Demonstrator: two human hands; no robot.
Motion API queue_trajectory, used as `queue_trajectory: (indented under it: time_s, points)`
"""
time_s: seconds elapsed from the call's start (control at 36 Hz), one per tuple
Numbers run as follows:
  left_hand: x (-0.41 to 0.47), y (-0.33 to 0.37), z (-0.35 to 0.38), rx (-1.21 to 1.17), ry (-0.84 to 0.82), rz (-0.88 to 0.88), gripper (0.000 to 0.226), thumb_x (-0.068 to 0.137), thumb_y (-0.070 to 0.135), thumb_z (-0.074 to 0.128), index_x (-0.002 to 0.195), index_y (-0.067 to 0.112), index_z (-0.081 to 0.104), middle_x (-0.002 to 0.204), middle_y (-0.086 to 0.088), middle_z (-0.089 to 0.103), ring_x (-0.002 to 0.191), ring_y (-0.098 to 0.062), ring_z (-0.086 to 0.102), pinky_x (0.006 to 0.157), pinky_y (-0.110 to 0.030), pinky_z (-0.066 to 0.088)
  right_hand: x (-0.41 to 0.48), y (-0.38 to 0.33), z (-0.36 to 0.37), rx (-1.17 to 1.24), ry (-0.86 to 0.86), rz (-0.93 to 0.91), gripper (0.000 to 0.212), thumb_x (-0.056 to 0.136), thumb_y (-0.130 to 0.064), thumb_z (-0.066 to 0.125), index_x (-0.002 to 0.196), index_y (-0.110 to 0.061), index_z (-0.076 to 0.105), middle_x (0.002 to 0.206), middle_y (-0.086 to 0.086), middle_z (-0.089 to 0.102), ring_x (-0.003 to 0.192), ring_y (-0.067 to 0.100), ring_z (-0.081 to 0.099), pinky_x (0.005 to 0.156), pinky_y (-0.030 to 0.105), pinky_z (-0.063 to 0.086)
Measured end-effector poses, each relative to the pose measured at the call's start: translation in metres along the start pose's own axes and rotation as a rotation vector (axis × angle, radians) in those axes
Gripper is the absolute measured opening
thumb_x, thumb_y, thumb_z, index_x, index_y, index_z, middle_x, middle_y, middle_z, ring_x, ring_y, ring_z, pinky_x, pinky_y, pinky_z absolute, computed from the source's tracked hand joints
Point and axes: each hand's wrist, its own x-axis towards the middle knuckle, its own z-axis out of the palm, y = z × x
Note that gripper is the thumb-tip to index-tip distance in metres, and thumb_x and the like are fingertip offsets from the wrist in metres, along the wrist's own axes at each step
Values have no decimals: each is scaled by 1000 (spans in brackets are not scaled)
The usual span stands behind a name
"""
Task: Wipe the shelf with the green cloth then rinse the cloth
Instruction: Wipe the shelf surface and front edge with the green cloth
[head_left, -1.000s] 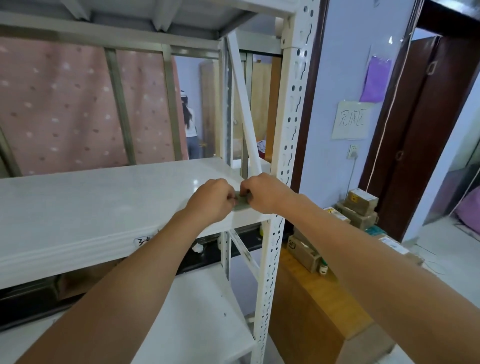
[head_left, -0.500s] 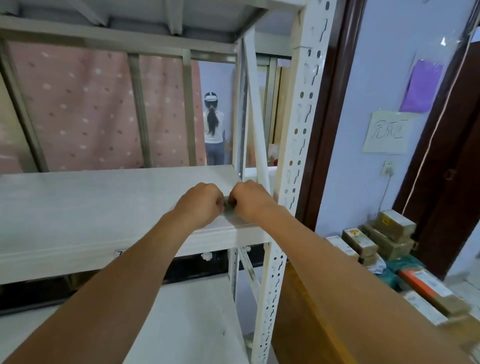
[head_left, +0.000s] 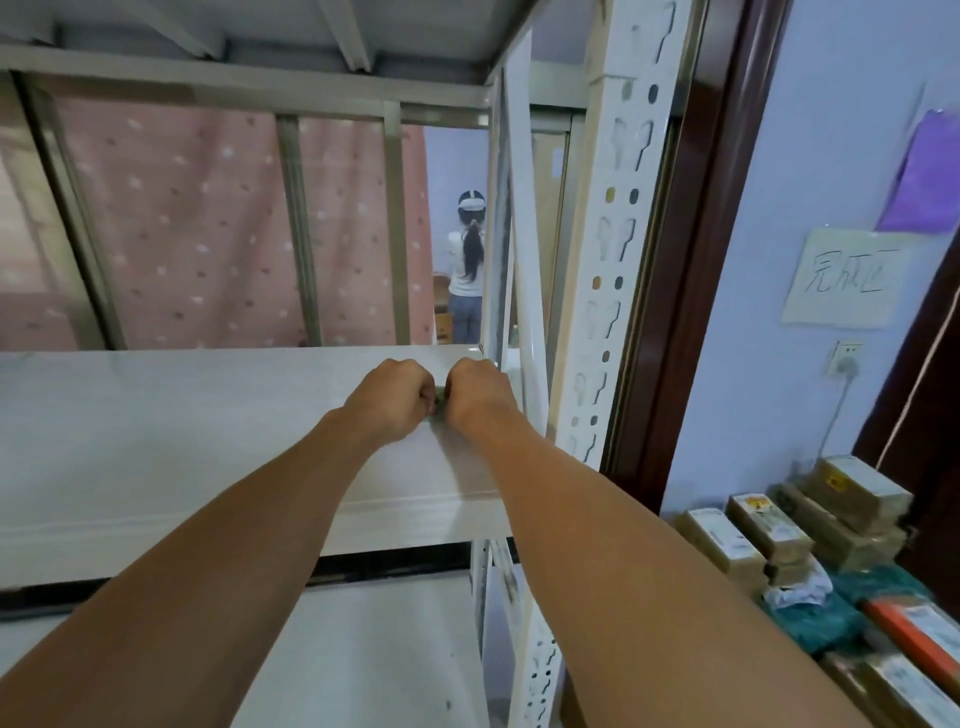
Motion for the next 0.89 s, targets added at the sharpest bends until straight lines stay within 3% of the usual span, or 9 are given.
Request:
queue_trajectory:
  time_s: [0.22, 0.28, 0.42, 0.44, 0.53, 0.61, 0.67, 0.75, 0.89]
  points:
    - [43, -13, 13, -35, -7, -7, 17, 85, 6, 64, 79, 17, 76, 88, -8, 72, 86, -29, 64, 79, -34, 52, 42, 6, 9, 114, -2, 88, 29, 96, -6, 54, 125, -3, 60, 123, 17, 62, 115, 33, 61, 83, 33, 47]
    - [55, -17, 16, -36, -12, -9, 17, 85, 7, 64, 77, 18, 75, 88, -9, 72, 85, -30, 64, 79, -35, 52, 52, 7, 14, 179, 17, 104, 26, 98, -8, 52, 121, -4, 63, 121, 18, 63, 114, 34, 61, 77, 33, 43]
    - [86, -30, 21, -42, -36, -3, 19, 85, 7, 62, 71, 18, 70, 84, -9, 72, 82, -31, 65, 76, -35, 53, 92, 9, 30, 213, 66, 196, 26, 101, -10, 42, 118, -7, 62, 86, 4, 57, 76, 23, 53, 64, 29, 38]
    - [93, -34, 22, -44, -38, 1, 20, 85, 7, 62, 71, 18, 70, 83, -8, 71, 81, -30, 64, 75, -33, 51, 99, 8, 31, 209, 62, 192, 26, 101, -10, 43, 118, -8, 63, 88, 5, 58, 74, 22, 52, 62, 28, 37]
    - [110, -45, 24, -53, -45, 13, 19, 86, 8, 61, 73, 18, 71, 86, -9, 71, 82, -30, 64, 75, -33, 49, 116, 3, 35, 167, 61, 175, 23, 100, -9, 47, 113, -8, 66, 109, 13, 64, 79, 23, 57, 63, 27, 40]
    - [126, -57, 25, -59, -40, 20, 21, 87, 10, 62, 70, 20, 66, 90, -9, 73, 86, -30, 65, 80, -35, 52, 134, 2, 44, 136, 49, 147, 20, 99, -10, 48, 106, -9, 66, 96, 10, 60, 99, 30, 64, 66, 27, 40]
    - [136, -66, 24, -63, -36, 26, 23, 88, 11, 64, 68, 23, 64, 91, -7, 74, 88, -28, 66, 82, -33, 51, 145, 1, 48, 129, 22, 122, 22, 99, -12, 49, 109, -9, 68, 98, 8, 62, 106, 31, 63, 69, 27, 39]
    - [148, -79, 22, -57, -37, 35, 24, 87, 10, 64, 67, 24, 64, 92, -6, 74, 90, -27, 66, 83, -32, 51, 159, -3, 55, 98, 36, 106, 24, 96, -12, 52, 108, -11, 73, 98, 9, 61, 97, 29, 62, 73, 28, 39]
    - [161, -105, 20, -30, -22, 26, 20, 86, 11, 64, 69, 22, 64, 96, -10, 73, 93, -31, 67, 82, -34, 52, 175, -19, 65, 37, 31, 49, 22, 96, -13, 55, 107, -10, 74, 102, 12, 68, 100, 30, 65, 72, 28, 41]
